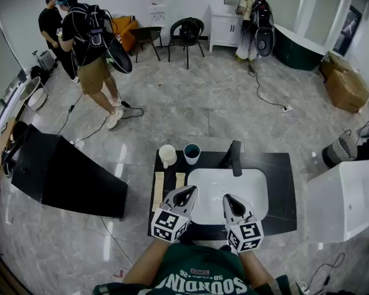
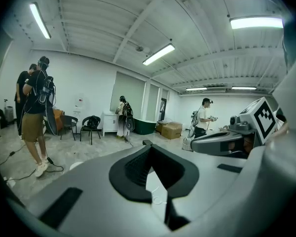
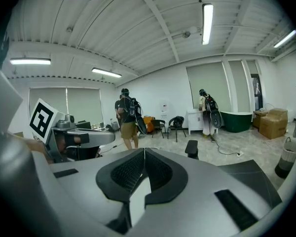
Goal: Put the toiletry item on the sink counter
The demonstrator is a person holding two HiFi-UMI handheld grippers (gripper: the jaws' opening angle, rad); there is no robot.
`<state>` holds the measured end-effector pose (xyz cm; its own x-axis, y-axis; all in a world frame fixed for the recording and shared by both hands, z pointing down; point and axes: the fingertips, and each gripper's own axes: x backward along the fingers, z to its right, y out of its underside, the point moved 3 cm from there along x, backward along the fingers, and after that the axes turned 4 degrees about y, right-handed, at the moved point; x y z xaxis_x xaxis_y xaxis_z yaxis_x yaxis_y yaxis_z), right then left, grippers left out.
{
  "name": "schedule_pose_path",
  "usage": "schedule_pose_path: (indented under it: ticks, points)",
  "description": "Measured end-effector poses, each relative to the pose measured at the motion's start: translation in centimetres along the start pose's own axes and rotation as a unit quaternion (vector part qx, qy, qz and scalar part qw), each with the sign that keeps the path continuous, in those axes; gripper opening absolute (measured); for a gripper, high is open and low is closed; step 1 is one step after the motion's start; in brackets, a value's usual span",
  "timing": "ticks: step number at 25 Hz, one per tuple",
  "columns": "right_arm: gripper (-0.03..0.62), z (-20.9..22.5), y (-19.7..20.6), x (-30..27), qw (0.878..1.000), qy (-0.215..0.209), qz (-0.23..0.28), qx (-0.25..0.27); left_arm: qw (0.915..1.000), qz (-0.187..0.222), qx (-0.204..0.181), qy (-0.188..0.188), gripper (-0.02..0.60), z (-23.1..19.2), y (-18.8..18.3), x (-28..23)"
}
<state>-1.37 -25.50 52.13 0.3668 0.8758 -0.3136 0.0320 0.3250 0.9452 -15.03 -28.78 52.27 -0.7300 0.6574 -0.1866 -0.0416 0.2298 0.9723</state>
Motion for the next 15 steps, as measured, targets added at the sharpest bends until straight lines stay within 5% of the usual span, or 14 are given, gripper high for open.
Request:
schedule_pose_path:
  ticks: [15]
  points:
    - [0.041, -0.9, 0.3, -0.5, 1.000, -0.005, -0.005, 0.008, 0.9998, -0.015, 0.012, 0.009, 0.011, -0.5, 1.1, -0.2]
